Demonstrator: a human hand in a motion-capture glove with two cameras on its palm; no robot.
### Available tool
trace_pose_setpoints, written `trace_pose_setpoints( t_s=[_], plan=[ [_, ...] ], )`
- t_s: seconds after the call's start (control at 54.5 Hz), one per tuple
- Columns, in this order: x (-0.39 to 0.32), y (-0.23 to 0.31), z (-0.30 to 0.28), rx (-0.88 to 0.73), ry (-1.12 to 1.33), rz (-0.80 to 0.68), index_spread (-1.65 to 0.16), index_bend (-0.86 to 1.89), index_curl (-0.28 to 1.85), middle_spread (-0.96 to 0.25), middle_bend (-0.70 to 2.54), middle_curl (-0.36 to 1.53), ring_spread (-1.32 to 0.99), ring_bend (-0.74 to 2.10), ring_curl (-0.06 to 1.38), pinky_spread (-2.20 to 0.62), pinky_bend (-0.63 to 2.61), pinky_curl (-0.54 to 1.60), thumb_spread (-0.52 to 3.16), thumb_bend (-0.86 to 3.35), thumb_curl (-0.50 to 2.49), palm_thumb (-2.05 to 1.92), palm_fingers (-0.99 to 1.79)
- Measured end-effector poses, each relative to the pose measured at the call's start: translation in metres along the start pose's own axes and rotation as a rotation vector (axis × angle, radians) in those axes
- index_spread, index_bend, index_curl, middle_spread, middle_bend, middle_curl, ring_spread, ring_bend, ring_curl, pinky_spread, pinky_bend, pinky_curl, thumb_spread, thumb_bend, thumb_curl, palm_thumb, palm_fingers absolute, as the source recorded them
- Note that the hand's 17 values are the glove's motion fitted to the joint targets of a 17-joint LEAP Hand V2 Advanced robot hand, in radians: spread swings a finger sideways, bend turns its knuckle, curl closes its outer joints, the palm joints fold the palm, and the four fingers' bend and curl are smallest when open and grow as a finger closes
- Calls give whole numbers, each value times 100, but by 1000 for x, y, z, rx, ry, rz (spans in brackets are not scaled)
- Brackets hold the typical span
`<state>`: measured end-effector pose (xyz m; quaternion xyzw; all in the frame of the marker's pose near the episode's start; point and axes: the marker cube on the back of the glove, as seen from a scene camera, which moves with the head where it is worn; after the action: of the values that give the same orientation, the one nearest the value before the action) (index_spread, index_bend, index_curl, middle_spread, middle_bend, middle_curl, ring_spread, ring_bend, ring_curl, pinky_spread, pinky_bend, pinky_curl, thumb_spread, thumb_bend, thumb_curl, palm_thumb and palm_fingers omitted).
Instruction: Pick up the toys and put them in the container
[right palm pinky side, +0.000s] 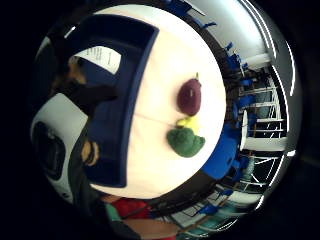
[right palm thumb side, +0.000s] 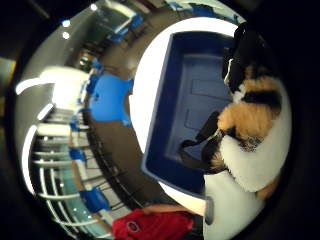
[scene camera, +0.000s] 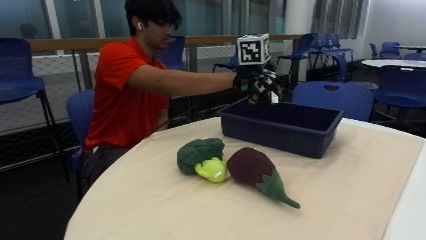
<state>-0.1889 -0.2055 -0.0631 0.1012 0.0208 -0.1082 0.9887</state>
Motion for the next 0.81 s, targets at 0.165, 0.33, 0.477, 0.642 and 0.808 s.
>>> trace_pose_setpoints(
  t_s=[0.165,0.33,0.477,0.642,0.808],
  plan=[
    [-27,-15,19,108,-138,-59,-42,15,70,-49,26,44,-53,65,37,-42,104,35,94,2,77,65,87],
    [-16,-11,31,-28,-218,-71,-43,23,75,-26,5,35,-25,31,32,-15,120,42,113,-9,65,38,-3],
    [13,6,26,-31,-218,-68,-40,12,60,-11,9,28,-5,15,23,1,133,41,114,-9,50,7,-24],
    [65,29,21,-30,-140,-10,-40,16,53,-7,11,25,3,14,20,9,131,39,113,-6,42,-4,-21],
    [137,56,25,-74,-79,100,-39,16,49,-6,11,23,6,14,19,12,128,37,111,-6,36,-6,-20]
  ],
)
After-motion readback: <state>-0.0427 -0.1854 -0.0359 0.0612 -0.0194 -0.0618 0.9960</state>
